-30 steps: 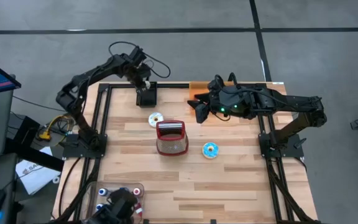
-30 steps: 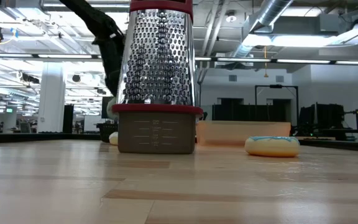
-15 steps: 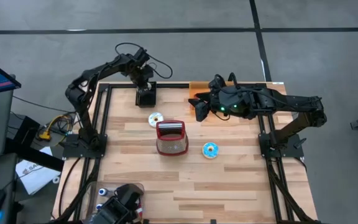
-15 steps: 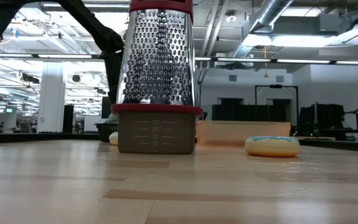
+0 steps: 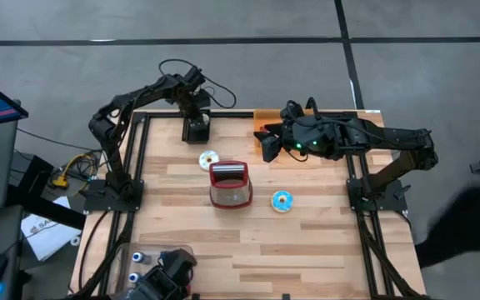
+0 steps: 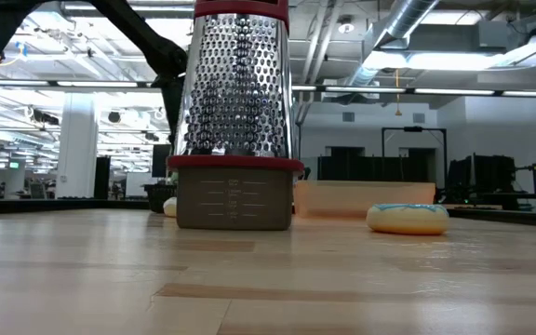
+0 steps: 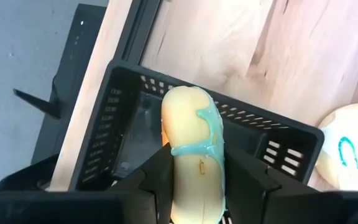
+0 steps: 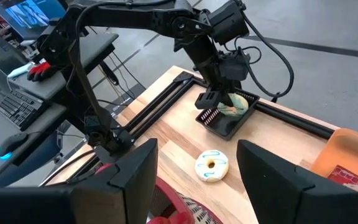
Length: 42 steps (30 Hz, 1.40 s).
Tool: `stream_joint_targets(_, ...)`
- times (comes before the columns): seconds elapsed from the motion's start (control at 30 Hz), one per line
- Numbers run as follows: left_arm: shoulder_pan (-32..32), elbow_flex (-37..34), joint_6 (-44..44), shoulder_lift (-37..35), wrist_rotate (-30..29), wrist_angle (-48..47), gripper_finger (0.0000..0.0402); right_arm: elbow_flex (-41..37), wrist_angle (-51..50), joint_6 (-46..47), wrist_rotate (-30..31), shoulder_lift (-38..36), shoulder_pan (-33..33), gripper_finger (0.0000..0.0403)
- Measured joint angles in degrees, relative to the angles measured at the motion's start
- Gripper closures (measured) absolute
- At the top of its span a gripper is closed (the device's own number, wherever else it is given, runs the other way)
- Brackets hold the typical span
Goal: Pick & Place Food Item
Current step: Put the green donut into the black bin
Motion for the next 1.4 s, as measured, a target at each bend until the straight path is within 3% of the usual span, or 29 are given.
stream_joint_targets(0.6, 0.92, -0.22, -0.13, 0.02, -0.07, 1.49, 0.0286, 0.0, 0.04, 0.31, 0.0, 0.0, 0.11, 0.0191)
stream_joint_targets(1.1, 1.2, -0.26, -0.61, 0.07, -0.87, 1.57, 0.0218, 0.0, 0.46, 0.46, -0.02, 0.0, 0.17, 0.0191)
stream_joint_targets(1.4, 1.6, -0.26, -0.42, 0.13, -4.2, 3.35, 0.0212, 0.0, 0.44, 0.48, -0.02, 0.0, 0.57, 0.0191)
